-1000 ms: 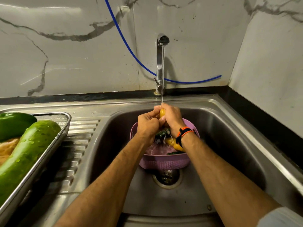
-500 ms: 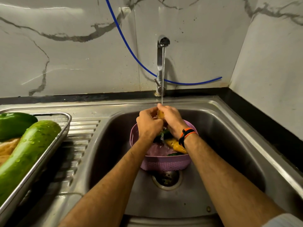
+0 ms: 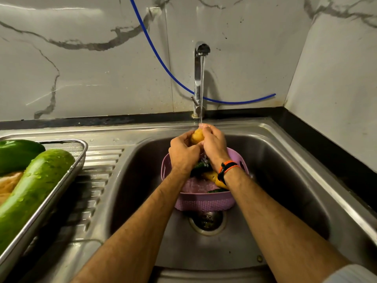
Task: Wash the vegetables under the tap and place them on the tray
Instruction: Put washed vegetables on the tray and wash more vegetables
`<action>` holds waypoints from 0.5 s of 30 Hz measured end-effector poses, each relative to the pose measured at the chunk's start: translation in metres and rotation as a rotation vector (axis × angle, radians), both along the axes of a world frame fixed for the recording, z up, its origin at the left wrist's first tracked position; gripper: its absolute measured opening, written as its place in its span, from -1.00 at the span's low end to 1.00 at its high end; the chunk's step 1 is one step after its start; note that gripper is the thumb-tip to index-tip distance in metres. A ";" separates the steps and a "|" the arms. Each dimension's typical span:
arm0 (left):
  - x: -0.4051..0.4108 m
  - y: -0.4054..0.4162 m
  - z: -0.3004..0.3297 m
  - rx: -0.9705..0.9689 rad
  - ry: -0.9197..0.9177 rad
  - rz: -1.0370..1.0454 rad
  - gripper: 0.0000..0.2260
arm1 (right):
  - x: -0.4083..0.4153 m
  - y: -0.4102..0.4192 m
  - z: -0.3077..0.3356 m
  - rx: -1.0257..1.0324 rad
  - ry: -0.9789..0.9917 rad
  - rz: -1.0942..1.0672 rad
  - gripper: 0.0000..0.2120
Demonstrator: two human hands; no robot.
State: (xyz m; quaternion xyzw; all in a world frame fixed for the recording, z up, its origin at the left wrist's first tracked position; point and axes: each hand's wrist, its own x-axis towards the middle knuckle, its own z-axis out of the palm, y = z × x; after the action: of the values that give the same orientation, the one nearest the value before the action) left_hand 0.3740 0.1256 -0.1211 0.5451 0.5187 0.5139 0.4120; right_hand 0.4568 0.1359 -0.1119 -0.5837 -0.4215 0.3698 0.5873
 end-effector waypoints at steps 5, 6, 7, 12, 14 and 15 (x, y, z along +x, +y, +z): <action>-0.007 0.001 -0.008 -0.061 -0.115 -0.092 -0.61 | -0.001 0.002 0.003 -0.022 -0.128 -0.016 -0.75; -0.009 0.002 -0.011 -0.089 -0.128 -0.107 -0.58 | 0.001 0.002 0.004 -0.059 -0.112 0.012 -0.76; -0.011 0.004 -0.012 -0.109 -0.160 -0.111 -0.55 | 0.003 0.001 0.004 -0.075 -0.075 0.053 -0.78; 0.000 0.005 -0.008 -0.136 -0.269 0.089 -0.66 | -0.016 -0.001 -0.001 0.061 -0.136 0.009 -0.74; 0.003 0.003 -0.008 -0.139 -0.249 0.057 -0.64 | -0.018 0.000 0.001 0.055 -0.124 -0.088 -0.76; 0.002 0.004 -0.009 -0.152 -0.240 0.017 -0.61 | -0.014 0.001 0.005 0.011 -0.120 -0.108 -0.79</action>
State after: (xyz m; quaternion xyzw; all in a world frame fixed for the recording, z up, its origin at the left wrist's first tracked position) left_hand 0.3764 0.1292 -0.1300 0.4426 0.5078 0.5379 0.5069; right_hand 0.4425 0.1366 -0.1070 -0.6233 -0.4259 0.2999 0.5832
